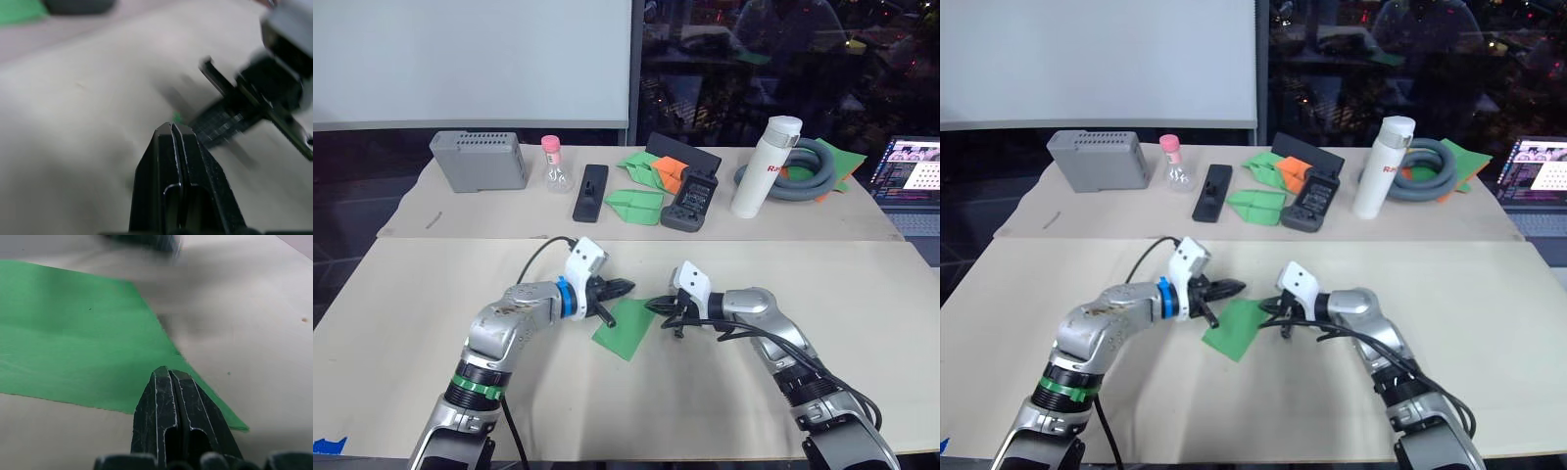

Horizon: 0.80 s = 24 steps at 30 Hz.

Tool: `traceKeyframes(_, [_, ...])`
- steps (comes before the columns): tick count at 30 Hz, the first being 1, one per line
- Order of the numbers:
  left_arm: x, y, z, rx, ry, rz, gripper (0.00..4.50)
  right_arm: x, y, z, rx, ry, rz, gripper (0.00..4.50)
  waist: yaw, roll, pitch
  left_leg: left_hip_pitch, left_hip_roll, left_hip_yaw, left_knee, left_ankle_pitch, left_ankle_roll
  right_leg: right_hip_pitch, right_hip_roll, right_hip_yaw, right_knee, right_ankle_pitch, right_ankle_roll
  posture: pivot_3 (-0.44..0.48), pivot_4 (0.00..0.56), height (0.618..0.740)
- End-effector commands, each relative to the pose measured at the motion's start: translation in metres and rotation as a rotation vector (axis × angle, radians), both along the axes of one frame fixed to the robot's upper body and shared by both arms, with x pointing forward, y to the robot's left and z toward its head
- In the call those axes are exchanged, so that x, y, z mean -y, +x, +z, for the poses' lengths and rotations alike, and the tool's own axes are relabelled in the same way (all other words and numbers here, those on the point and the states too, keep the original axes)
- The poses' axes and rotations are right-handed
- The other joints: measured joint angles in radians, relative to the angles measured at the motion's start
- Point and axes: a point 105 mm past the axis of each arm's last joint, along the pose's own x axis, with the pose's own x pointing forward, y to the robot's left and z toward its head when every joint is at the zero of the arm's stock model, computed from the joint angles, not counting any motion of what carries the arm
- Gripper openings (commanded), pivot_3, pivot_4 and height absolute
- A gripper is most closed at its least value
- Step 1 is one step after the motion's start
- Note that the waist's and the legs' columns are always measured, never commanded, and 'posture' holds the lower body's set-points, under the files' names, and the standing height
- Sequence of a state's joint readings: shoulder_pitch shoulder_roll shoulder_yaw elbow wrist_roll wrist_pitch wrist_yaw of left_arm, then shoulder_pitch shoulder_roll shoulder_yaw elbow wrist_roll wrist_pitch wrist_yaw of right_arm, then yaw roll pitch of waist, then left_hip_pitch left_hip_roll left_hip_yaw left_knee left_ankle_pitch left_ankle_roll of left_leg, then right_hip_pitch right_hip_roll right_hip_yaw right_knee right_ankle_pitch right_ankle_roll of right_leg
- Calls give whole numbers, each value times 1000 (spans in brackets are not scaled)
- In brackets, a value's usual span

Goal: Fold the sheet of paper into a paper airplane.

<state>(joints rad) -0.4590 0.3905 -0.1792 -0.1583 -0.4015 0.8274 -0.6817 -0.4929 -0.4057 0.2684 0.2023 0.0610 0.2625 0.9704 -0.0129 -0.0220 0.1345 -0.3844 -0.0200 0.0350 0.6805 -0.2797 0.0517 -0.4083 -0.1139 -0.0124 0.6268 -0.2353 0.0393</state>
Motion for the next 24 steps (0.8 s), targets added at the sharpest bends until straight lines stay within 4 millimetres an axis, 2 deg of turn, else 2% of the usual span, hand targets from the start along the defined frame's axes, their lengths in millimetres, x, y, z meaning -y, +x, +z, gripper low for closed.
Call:
traceKeyframes(1, [5,-12,-13,12,76,-66,35,9,-8,-17,-64,-42,-23,0,0,0,0,0,0,0,0,0,0,0,0,0,0,0,0,0,150,740])
traceKeyframes(8, [0,-12,-33,0,122,-42,35,14,-10,-14,-51,-25,-45,0,6,0,0,0,0,0,0,-2,4,1,-1,0,-1,0,0,0,150,740])
traceKeyframes(15, [1,-10,-35,2,110,-10,35,5,-29,-12,-67,23,24,0,5,0,0,0,0,0,0,-2,4,1,-1,0,-1,0,0,0,150,740])
traceKeyframes(24, [6,-14,-45,4,137,-23,35,-3,-63,-36,-140,17,65,0,8,0,0,2,0,0,0,-3,6,2,-1,0,-1,0,0,0,150,740])
